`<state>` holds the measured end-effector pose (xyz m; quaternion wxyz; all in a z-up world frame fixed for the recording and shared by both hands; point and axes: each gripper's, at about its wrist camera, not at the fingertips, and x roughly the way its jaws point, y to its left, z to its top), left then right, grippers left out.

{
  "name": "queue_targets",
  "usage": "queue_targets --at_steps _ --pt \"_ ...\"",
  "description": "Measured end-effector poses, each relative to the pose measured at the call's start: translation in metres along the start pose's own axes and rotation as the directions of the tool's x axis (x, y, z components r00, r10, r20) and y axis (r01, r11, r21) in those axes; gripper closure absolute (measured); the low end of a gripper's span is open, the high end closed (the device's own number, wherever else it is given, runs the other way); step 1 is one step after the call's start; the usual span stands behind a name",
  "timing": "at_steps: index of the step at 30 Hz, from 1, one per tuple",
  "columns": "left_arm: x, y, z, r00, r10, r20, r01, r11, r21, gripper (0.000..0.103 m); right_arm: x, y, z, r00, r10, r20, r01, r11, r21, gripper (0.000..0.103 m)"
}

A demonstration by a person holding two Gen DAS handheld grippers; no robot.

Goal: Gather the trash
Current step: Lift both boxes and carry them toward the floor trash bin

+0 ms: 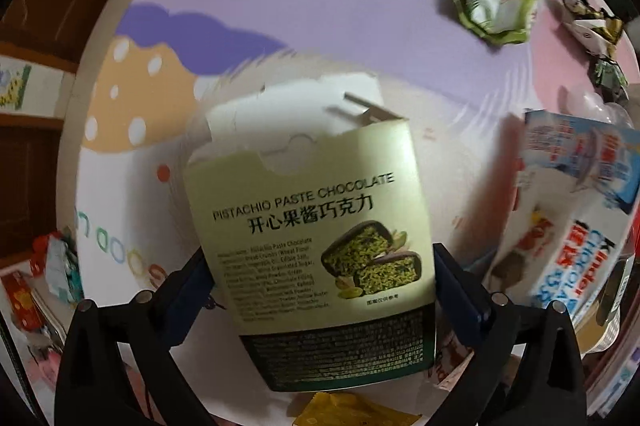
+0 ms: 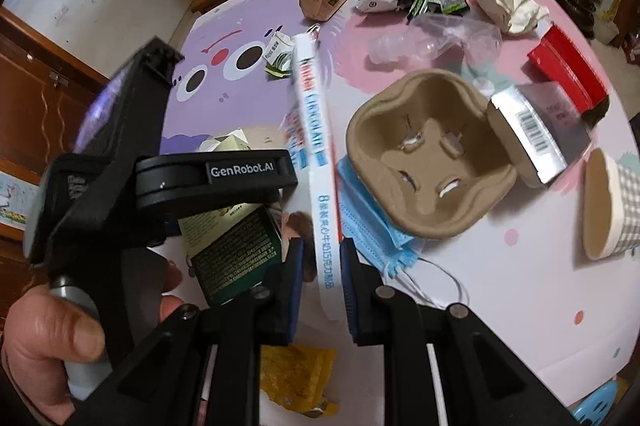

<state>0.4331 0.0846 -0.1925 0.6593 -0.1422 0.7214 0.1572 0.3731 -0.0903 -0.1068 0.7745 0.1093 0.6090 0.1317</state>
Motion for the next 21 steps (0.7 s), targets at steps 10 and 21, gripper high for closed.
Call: queue_targets --at_steps 10,21 --pt "-0.004 0.012 0.008 0.999 -0.045 -0.011 0.046 0.996 0.078 0.009 0.003 0.009 -0.002 0.998 0.056 0.007 -0.056 0.998 0.001 0.095" --pt "-0.067 0.019 -0.006 0.989 -0.14 0.056 0.124 0.964 0.234 0.009 -0.04 0.019 -0.019 0.986 0.144 0.079 -0.145 0.989 0.007 0.096"
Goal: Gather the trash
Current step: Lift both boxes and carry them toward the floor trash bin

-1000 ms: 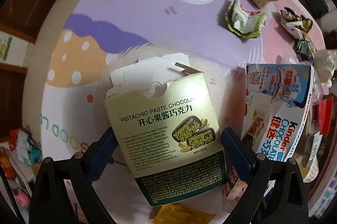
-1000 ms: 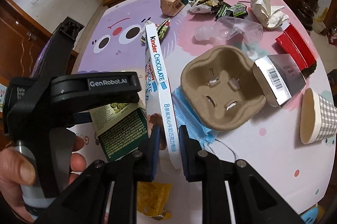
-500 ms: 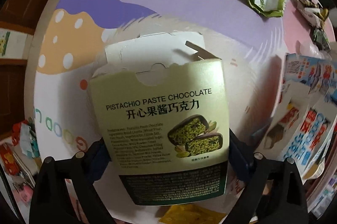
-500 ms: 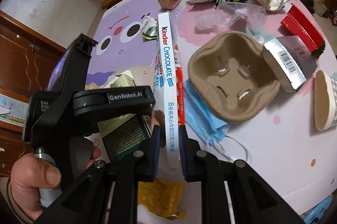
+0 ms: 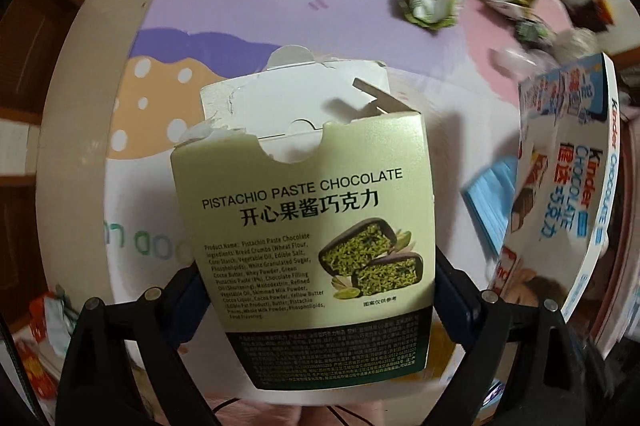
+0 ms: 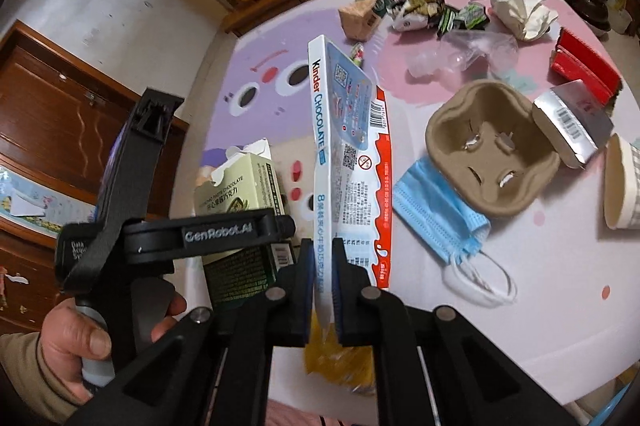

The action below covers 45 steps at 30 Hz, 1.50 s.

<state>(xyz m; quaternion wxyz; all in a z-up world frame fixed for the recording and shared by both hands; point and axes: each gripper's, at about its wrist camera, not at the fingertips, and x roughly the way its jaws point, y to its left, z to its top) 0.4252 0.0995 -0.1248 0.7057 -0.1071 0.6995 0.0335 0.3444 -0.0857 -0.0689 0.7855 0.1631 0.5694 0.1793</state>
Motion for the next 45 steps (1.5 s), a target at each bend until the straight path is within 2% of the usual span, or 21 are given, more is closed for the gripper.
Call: queue_targets --at_steps 5,8,12,19,25,30,33,41,45 --pt "-0.02 0.006 -0.022 0.996 -0.069 0.055 0.064 0.993 0.098 0.009 -0.042 0.007 -0.029 0.998 0.029 0.048 -0.029 1.0 -0.001 0.096" --pt "-0.02 0.0 -0.052 0.989 -0.123 0.083 0.112 0.985 0.131 0.009 -0.066 0.008 -0.054 0.997 0.032 0.068 -0.031 0.999 -0.013 0.096" --pt "-0.024 -0.009 -0.099 0.979 -0.16 0.122 0.141 0.978 0.152 0.009 -0.096 0.004 -0.091 0.997 0.026 0.079 -0.023 0.999 -0.045 0.096" --pt "-0.041 -0.031 -0.203 0.963 -0.171 0.209 0.121 0.965 0.232 0.009 -0.126 -0.03 -0.154 0.999 0.022 0.042 -0.02 0.999 -0.047 0.096" --pt "-0.048 -0.048 -0.283 0.957 -0.174 0.232 0.104 0.953 0.284 0.009 -0.142 -0.059 -0.203 0.999 0.039 0.002 -0.038 0.998 -0.048 0.096" --pt "-0.028 -0.059 -0.322 0.956 -0.185 0.226 0.109 0.944 0.311 0.009 -0.135 -0.082 -0.234 0.998 0.028 -0.061 -0.031 0.998 -0.05 0.096" --pt "-0.013 -0.065 -0.343 0.958 -0.17 0.231 0.083 0.935 0.344 0.009 -0.125 -0.097 -0.25 0.994 0.031 -0.102 -0.035 0.999 -0.031 0.096" --pt "0.048 -0.078 -0.383 0.976 -0.1 0.192 0.004 0.894 0.449 0.009 -0.067 -0.129 -0.287 0.972 0.052 -0.228 -0.04 0.998 0.057 0.095" --pt "0.084 -0.071 -0.39 0.986 -0.064 0.157 -0.014 0.891 0.454 0.009 -0.035 -0.139 -0.298 0.959 0.046 -0.28 -0.023 0.996 0.085 0.097"
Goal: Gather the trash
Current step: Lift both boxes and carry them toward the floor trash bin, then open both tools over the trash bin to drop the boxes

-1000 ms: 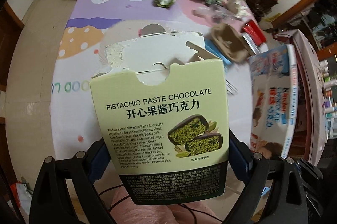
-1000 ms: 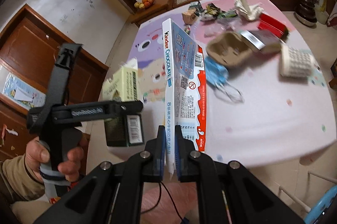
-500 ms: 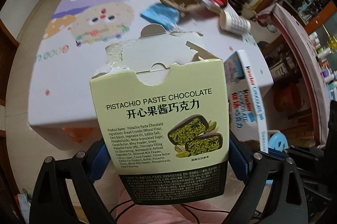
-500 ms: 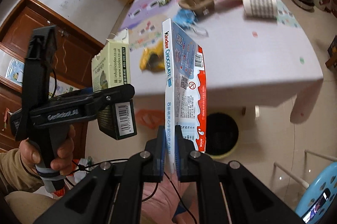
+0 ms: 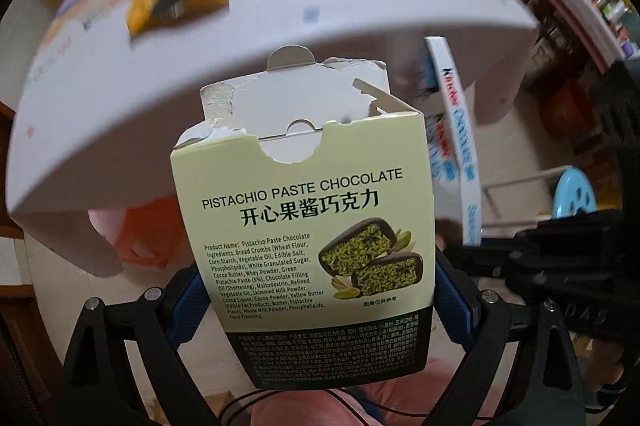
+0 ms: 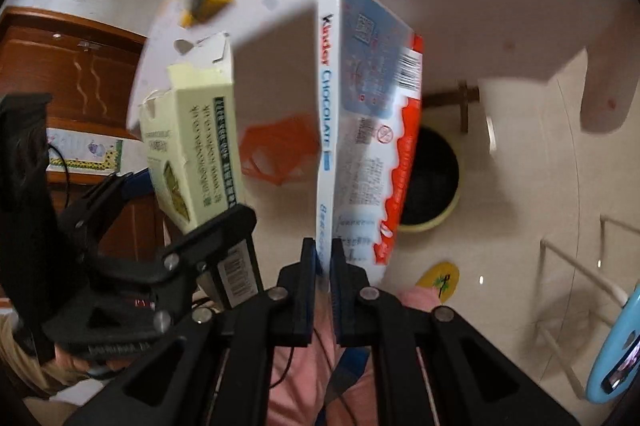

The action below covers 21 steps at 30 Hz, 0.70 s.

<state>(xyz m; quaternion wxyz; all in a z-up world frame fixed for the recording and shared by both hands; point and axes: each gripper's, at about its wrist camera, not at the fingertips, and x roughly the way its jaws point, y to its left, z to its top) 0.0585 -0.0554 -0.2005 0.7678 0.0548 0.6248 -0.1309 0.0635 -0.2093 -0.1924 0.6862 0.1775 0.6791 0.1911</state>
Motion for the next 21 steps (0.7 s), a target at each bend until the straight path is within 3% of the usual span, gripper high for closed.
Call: queue_targets --at_steps 11,21 --pt "0.124 0.018 -0.023 0.984 0.027 -0.177 -0.023 0.999 0.025 0.009 0.101 -0.057 -0.004 0.986 0.045 -0.16 -0.013 0.981 0.193 0.097" --pt "0.204 0.01 0.0 0.982 0.035 -0.185 -0.015 0.994 0.107 0.009 0.195 -0.12 0.013 0.961 0.055 -0.273 0.053 0.926 0.373 0.092"
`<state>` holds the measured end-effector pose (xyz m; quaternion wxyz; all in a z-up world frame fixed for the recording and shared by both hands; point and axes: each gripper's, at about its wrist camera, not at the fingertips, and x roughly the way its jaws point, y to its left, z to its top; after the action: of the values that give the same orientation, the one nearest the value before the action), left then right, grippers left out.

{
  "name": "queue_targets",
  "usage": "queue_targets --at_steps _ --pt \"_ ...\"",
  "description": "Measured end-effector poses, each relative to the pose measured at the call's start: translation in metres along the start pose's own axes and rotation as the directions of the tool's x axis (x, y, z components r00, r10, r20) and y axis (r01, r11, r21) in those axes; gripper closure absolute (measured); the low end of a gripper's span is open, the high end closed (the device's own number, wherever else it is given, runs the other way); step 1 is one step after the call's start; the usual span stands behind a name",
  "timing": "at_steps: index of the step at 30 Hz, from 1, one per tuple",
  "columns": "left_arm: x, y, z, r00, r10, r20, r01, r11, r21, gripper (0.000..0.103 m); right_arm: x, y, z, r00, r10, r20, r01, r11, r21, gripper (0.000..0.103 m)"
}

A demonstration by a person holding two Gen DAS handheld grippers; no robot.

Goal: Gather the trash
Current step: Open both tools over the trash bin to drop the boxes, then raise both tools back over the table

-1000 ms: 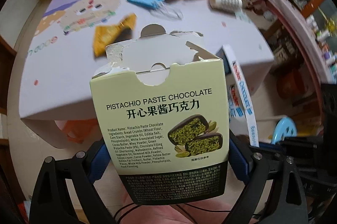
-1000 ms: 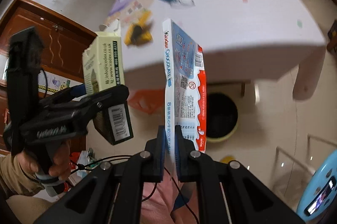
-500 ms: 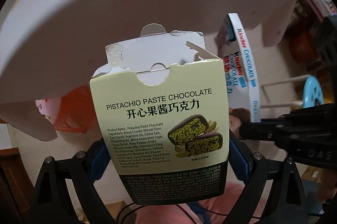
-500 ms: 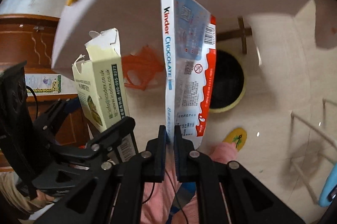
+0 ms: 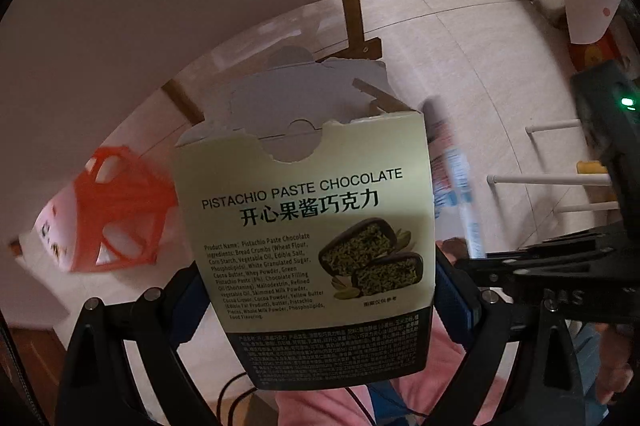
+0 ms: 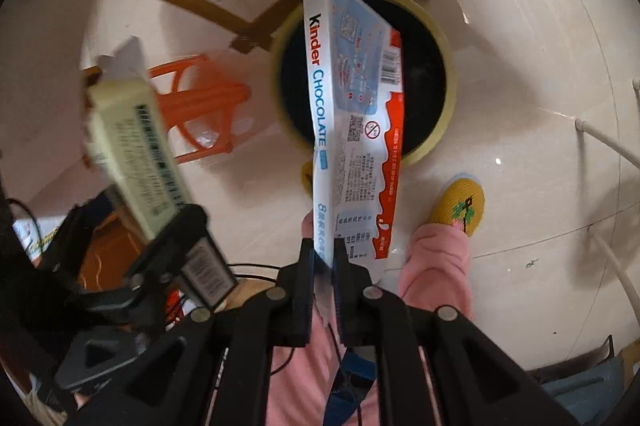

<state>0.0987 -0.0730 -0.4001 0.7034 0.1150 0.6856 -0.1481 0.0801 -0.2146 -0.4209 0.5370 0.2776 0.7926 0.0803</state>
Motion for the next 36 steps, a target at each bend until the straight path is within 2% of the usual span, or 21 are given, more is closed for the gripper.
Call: queue_targets --at_steps 4,5,7,10,12,18,23,30,36 --pt "0.018 -0.002 0.014 1.0 0.003 0.006 -0.004 0.999 0.042 0.009 0.013 -0.01 0.026 1.0 -0.007 0.02 0.006 0.999 0.051 0.091" --pt "0.02 -0.001 0.017 1.0 0.007 0.0 -0.007 0.999 0.047 0.008 0.015 -0.012 0.032 0.999 -0.012 0.035 0.01 0.998 0.06 0.088" --pt "0.028 -0.002 0.02 1.0 0.023 -0.009 -0.023 0.998 0.05 0.008 0.015 -0.015 0.039 0.997 -0.017 0.073 0.012 0.997 0.076 0.074" --pt "0.037 0.002 0.022 0.999 0.034 -0.009 -0.034 0.998 0.05 0.007 0.011 -0.02 0.047 0.99 -0.014 0.144 0.0 0.995 0.098 0.065" --pt "0.041 0.003 0.021 0.999 0.036 -0.014 -0.036 0.998 0.051 0.001 0.015 -0.027 0.05 0.986 -0.011 0.169 -0.008 0.994 0.109 0.065" --pt "0.044 0.004 0.016 0.999 0.04 -0.031 -0.037 0.995 0.088 0.001 0.02 -0.033 0.048 0.983 -0.02 0.182 -0.007 0.99 0.144 0.065" --pt "0.04 0.002 0.015 0.999 0.043 -0.032 -0.04 0.996 0.081 0.001 0.02 -0.028 0.042 0.984 -0.014 0.18 -0.009 0.992 0.129 0.065" --pt "0.003 0.001 0.003 1.0 0.027 -0.006 -0.026 0.998 0.059 0.001 0.005 -0.021 0.024 0.981 -0.024 0.192 0.0 0.993 0.122 0.065" --pt "-0.06 -0.006 -0.011 0.996 0.039 0.085 -0.044 0.997 0.06 0.001 -0.03 -0.004 -0.002 0.972 -0.025 0.233 0.005 0.996 0.084 0.065"
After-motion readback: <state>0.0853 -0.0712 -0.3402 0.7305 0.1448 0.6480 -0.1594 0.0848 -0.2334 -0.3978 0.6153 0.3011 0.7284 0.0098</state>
